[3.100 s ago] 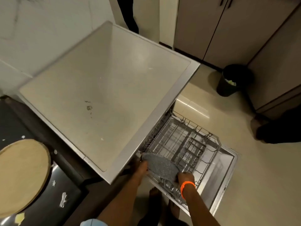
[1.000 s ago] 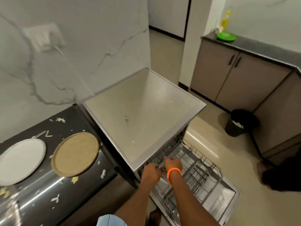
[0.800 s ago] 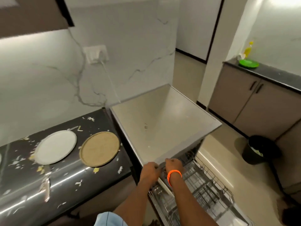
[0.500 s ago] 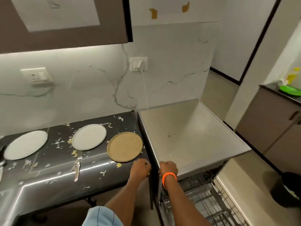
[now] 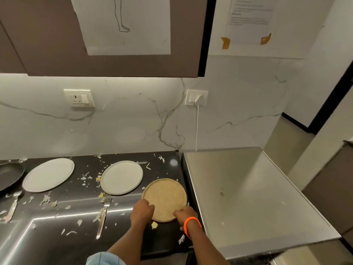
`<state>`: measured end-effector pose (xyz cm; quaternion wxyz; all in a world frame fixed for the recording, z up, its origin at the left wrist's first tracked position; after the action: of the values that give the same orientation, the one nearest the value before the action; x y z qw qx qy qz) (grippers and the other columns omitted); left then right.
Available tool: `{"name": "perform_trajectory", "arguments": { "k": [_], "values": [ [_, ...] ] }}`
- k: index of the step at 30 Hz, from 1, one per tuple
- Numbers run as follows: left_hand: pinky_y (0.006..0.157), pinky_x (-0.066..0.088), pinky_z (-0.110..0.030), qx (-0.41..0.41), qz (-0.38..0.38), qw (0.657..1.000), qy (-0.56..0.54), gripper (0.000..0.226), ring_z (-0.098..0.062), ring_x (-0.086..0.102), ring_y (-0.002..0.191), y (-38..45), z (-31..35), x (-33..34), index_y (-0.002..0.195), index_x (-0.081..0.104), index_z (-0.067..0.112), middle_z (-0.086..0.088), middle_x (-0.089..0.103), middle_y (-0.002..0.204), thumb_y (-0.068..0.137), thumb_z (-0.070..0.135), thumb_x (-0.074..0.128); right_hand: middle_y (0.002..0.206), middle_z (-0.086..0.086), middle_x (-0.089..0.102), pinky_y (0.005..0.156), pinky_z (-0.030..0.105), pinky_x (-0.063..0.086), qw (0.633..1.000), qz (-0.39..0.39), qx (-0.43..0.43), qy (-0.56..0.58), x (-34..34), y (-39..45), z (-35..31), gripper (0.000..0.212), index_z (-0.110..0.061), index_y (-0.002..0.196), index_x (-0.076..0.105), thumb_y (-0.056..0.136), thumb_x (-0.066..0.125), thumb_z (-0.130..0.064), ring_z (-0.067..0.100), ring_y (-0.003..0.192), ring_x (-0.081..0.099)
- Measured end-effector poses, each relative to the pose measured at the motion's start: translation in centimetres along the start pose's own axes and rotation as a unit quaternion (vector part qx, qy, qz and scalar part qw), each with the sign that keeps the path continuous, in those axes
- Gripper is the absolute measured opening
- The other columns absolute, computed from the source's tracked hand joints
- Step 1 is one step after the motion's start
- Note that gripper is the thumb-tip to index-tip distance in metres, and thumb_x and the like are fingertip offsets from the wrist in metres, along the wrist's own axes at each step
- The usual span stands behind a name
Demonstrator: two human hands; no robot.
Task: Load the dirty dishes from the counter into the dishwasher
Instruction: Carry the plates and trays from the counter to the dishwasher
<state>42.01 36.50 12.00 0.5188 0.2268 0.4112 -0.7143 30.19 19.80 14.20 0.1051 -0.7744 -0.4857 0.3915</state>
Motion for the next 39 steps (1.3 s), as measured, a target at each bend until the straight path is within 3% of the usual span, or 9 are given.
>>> {"name": "perform_trajectory", "arguments": {
  "k": [5, 9, 17, 21, 24, 29, 32, 36, 39],
  "values": [
    [0.069, 0.045, -0.033, -0.056, 0.011, 0.998, -0.016, 0.029, -0.022, 0.058, 0.085, 3.5, -0.6, -0.5, 0.11, 0.059, 0.01, -0.008, 0.064, 0.103, 0.091, 0.032, 0.065, 0.092, 0.001, 0.056, 0.08, 0.031, 0.053, 0.998, -0.027, 0.001, -0.058, 1.2, 2.5, -1.4, 0.015, -0.017, 0.095, 0.056, 0.089, 0.057, -0.032, 0.024, 0.095, 0.061],
    [0.065, 0.047, -0.033, -0.073, -0.014, 0.997, -0.027, 0.027, -0.024, 0.061, 0.085, 5.7, -1.2, 0.2, 0.104, 0.056, 0.011, -0.007, 0.063, 0.097, 0.087, 0.027, 0.069, 0.092, -0.001, 0.053, 0.065, 0.024, 0.041, 0.996, -0.007, 0.007, -0.092, 1.7, 4.5, -1.4, 0.014, -0.023, 0.081, 0.049, 0.087, 0.056, -0.033, 0.019, 0.086, 0.053],
    [0.066, 0.043, -0.03, -0.079, -0.025, 0.996, -0.042, 0.023, -0.024, 0.06, 0.083, 9.2, -2.3, 0.9, 0.094, 0.067, 0.005, -0.01, 0.066, 0.091, 0.096, 0.025, 0.057, 0.077, -0.005, 0.054, 0.06, 0.022, 0.043, 0.996, 0.015, 0.008, -0.089, 0.8, 6.5, -1.4, 0.012, -0.022, 0.078, 0.053, 0.086, 0.058, -0.029, 0.01, 0.069, 0.052],
    [0.075, 0.044, -0.035, -0.085, -0.004, 0.988, -0.132, 0.04, -0.03, 0.059, 0.088, 9.7, -2.2, 0.9, 0.093, 0.068, -0.003, -0.019, 0.068, 0.097, 0.104, 0.028, 0.045, 0.096, -0.001, 0.061, 0.07, 0.027, 0.05, 0.997, 0.074, 0.011, -0.026, 0.4, 6.6, -1.3, 0.014, -0.02, 0.091, 0.057, 0.084, 0.06, -0.031, 0.014, 0.082, 0.06],
    [0.078, 0.042, -0.037, -0.084, 0.009, 0.981, -0.173, 0.044, -0.033, 0.058, 0.093, 9.7, -2.1, 0.8, 0.1, 0.067, -0.004, -0.021, 0.066, 0.101, 0.107, 0.029, 0.04, 0.116, 0.001, 0.058, 0.081, 0.033, 0.053, 0.989, 0.143, 0.012, 0.033, 0.5, 6.9, -0.8, 0.039, -0.016, 0.112, 0.056, 0.082, 0.063, -0.041, 0.021, 0.099, 0.062],
    [0.067, 0.056, -0.044, -0.184, -0.056, 0.938, -0.288, 0.032, -0.038, 0.067, 0.081, 9.7, -3.3, 1.8, 0.099, 0.061, -0.001, -0.019, 0.061, 0.084, 0.099, 0.023, 0.039, 0.092, 0.001, 0.066, 0.074, 0.033, 0.055, 0.979, 0.146, -0.019, 0.138, 0.0, 5.2, -1.4, 0.031, -0.019, 0.094, 0.062, 0.088, 0.064, -0.049, 0.017, 0.083, 0.063],
    [0.067, 0.054, -0.04, -0.18, -0.064, 0.926, -0.325, 0.029, -0.033, 0.062, 0.077, 9.2, -2.6, 1.6, 0.103, 0.059, -0.002, -0.019, 0.061, 0.089, 0.1, 0.02, 0.042, 0.083, 0.002, 0.068, 0.068, 0.035, 0.057, 0.975, 0.147, -0.037, 0.165, -0.6, 4.6, -1.6, 0.032, -0.018, 0.083, 0.064, 0.087, 0.066, -0.05, 0.02, 0.078, 0.065],
    [0.045, 0.039, -0.027, -0.136, -0.062, 0.938, -0.312, 0.024, -0.026, 0.052, 0.051, 7.0, -0.1, 0.9, 0.085, 0.057, 0.005, -0.015, 0.052, 0.064, 0.097, 0.02, 0.044, 0.082, 0.003, 0.067, 0.066, 0.033, 0.055, 0.962, 0.187, -0.043, 0.195, -2.6, 3.5, -1.2, 0.027, -0.019, 0.077, 0.062, 0.089, 0.067, -0.043, 0.023, 0.078, 0.064],
    [0.056, 0.043, -0.037, -0.094, -0.068, 0.951, -0.286, 0.019, -0.03, 0.057, 0.064, 5.7, 2.7, 1.4, 0.081, 0.057, 0.004, -0.016, 0.054, 0.069, 0.09, 0.018, 0.047, 0.087, 0.007, 0.068, 0.071, 0.034, 0.056, 0.951, 0.217, -0.007, 0.22, -5.1, 2.8, 0.7, 0.026, -0.012, 0.084, 0.067, 0.093, 0.062, -0.037, 0.027, 0.081, 0.064]
  ]
}}
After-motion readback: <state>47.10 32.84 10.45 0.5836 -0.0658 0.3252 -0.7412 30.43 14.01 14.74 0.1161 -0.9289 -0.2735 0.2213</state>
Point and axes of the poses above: each hand's wrist, its own y-axis towards the middle knuckle, its own x-axis out of the palm, z = x × y, the point moved 4 cm from there along y, towards the middle knuckle
